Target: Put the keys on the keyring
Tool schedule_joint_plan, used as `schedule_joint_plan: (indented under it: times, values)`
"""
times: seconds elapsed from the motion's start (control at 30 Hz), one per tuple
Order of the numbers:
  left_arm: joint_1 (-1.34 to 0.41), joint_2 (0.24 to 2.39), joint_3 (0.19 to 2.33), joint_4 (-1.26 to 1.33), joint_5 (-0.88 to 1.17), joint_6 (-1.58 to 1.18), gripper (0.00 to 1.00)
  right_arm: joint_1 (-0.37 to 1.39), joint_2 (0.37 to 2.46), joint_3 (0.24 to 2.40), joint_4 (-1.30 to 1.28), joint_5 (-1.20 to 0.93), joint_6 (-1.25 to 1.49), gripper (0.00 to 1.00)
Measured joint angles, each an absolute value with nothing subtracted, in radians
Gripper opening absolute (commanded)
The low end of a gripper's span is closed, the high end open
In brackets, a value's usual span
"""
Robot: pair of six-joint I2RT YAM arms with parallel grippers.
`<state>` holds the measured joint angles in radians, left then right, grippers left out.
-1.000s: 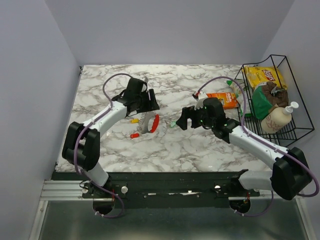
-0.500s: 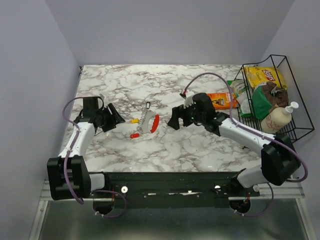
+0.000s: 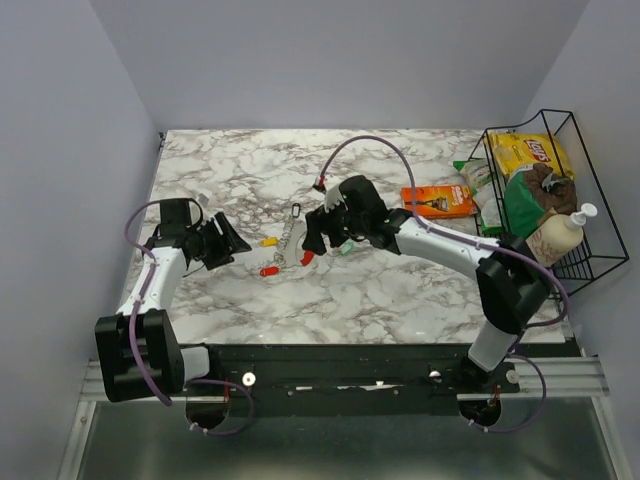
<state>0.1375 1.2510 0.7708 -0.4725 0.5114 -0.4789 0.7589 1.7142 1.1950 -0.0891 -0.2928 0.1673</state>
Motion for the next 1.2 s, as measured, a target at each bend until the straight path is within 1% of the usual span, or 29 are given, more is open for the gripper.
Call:
schedule_joint_plan:
  times: [0.03, 0.07, 0.23, 0.33, 0.37, 0.53, 0.57, 0.8, 0.97, 1.13, 1.2]
  values:
    - [0.138, 1.259, 0.771, -0.472, 0.516, -0.475, 0.7, 0.76, 1.737, 1.216, -0.095, -0.298, 0.164, 0.79]
    - [0.138, 1.264, 0.771, -0.472, 0.519, -0.474, 0.7, 0.761, 1.758, 1.236, -0.1, -0.303, 0.163, 0.75]
    - [0.138, 1.287, 0.771, -0.473, 0.531, -0.459, 0.7, 0.793, 1.879, 1.356, -0.126, -0.331, 0.157, 0.7]
    - [0.138, 1.295, 0.771, -0.472, 0.536, -0.451, 0.7, 0.818, 1.951, 1.428, -0.142, -0.346, 0.156, 0.69]
    - [0.138, 1.3, 0.771, -0.472, 0.537, -0.448, 0.7, 0.826, 1.975, 1.451, -0.145, -0.35, 0.157, 0.66]
    - [0.138, 1.31, 0.771, -0.472, 0.544, -0.435, 0.7, 0.85, 2.074, 1.538, -0.173, -0.353, 0.167, 0.6]
    - [0.138, 1.31, 0.771, -0.472, 0.544, -0.434, 0.7, 0.851, 2.088, 1.549, -0.178, -0.353, 0.168, 0.58]
    - [0.138, 1.315, 0.765, -0.459, 0.557, -0.428, 0.7, 0.854, 2.152, 1.586, -0.198, -0.345, 0.184, 0.56]
    - [0.138, 1.322, 0.765, -0.459, 0.558, -0.422, 0.7, 0.854, 2.174, 1.586, -0.213, -0.326, 0.187, 0.48]
    - [0.138, 1.328, 0.765, -0.458, 0.558, -0.415, 0.7, 0.854, 2.199, 1.592, -0.218, -0.327, 0.191, 0.47]
    - [0.138, 1.331, 0.765, -0.458, 0.558, -0.414, 0.7, 0.854, 2.206, 1.602, -0.217, -0.331, 0.191, 0.45]
